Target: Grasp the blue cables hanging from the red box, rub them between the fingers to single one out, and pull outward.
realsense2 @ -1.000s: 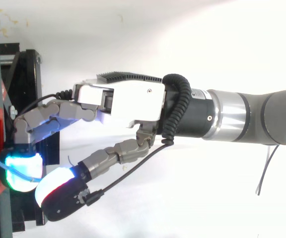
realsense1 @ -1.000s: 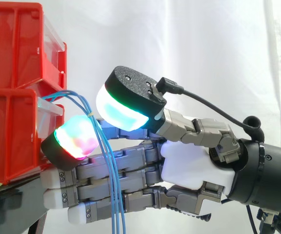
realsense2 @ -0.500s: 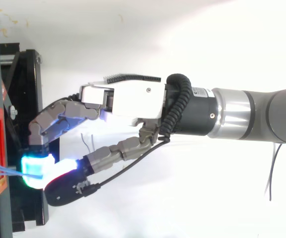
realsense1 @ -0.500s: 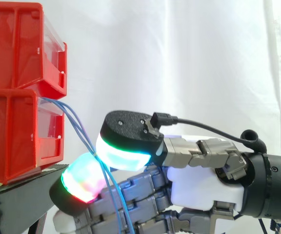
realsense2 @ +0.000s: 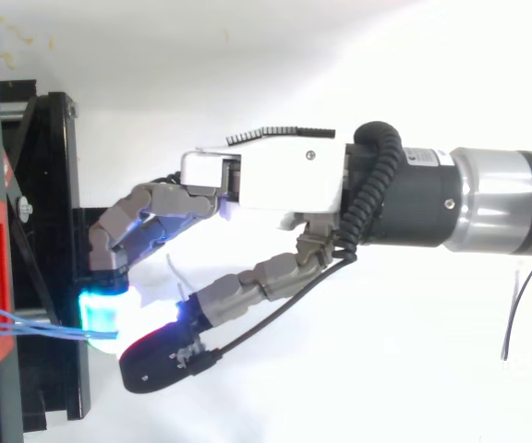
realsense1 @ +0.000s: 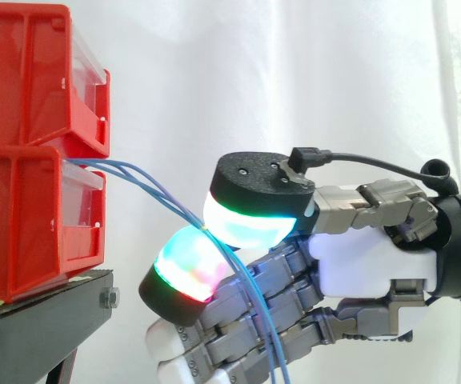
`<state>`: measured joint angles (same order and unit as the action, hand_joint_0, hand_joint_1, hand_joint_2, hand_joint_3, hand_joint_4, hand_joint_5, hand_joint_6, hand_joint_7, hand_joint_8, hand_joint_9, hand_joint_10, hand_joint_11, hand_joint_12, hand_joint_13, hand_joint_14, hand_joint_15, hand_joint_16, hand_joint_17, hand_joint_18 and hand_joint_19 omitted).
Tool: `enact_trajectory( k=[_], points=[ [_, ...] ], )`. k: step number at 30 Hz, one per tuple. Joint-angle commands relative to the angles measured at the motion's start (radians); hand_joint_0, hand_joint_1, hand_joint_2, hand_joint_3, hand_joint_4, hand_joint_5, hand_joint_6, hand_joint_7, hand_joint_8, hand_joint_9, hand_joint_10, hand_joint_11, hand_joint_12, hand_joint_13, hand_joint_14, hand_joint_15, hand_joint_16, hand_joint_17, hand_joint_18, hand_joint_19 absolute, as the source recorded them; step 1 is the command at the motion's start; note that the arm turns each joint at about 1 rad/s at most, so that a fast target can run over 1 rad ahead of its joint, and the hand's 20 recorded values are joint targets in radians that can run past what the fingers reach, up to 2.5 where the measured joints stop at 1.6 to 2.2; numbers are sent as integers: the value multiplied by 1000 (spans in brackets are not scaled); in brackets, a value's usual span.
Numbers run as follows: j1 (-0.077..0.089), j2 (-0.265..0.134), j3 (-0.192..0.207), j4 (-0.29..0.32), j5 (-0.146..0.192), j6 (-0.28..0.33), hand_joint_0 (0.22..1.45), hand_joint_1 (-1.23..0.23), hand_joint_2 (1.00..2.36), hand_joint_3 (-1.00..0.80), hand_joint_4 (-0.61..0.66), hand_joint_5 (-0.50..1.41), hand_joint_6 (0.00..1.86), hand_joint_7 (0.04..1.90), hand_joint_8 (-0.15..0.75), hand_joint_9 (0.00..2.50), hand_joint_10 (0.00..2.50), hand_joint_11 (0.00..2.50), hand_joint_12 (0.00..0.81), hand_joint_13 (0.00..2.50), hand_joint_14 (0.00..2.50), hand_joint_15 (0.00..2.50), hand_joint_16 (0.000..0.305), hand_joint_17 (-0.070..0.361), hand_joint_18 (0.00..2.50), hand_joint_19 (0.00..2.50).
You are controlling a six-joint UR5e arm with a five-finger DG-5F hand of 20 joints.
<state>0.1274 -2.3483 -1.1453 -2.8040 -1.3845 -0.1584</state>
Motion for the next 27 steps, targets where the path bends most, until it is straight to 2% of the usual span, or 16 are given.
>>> enact_trajectory(
  k=[1,5,8,15,20,22,27],
  points=[
    [0,11,1,-43,-1,3,661,-867,1013,-298,141,-191,939,827,318,698,9,234,397,641,11,287,51,115,614,319],
    [0,15,1,-58,-1,16,686,-888,1005,-424,161,-184,939,846,319,724,7,240,394,670,11,301,50,113,634,322],
    [1,15,1,-58,-1,39,661,-873,1000,-492,181,-175,932,855,321,741,7,244,397,677,11,306,50,112,639,339],
    [3,17,1,-74,-1,59,575,-799,1000,-500,183,-160,916,899,329,769,7,244,401,687,12,330,51,114,641,380],
    [5,15,-1,-72,-1,65,566,-798,1000,-500,189,-155,910,911,338,781,7,250,404,693,12,330,51,114,647,384],
    [6,15,1,-72,2,68,603,-768,1005,-430,179,-148,903,941,333,792,7,255,400,698,12,331,50,112,641,392],
    [9,15,1,-72,5,69,580,-684,1014,-297,145,-128,864,1008,326,809,5,191,397,708,13,343,50,113,642,421]
  ],
)
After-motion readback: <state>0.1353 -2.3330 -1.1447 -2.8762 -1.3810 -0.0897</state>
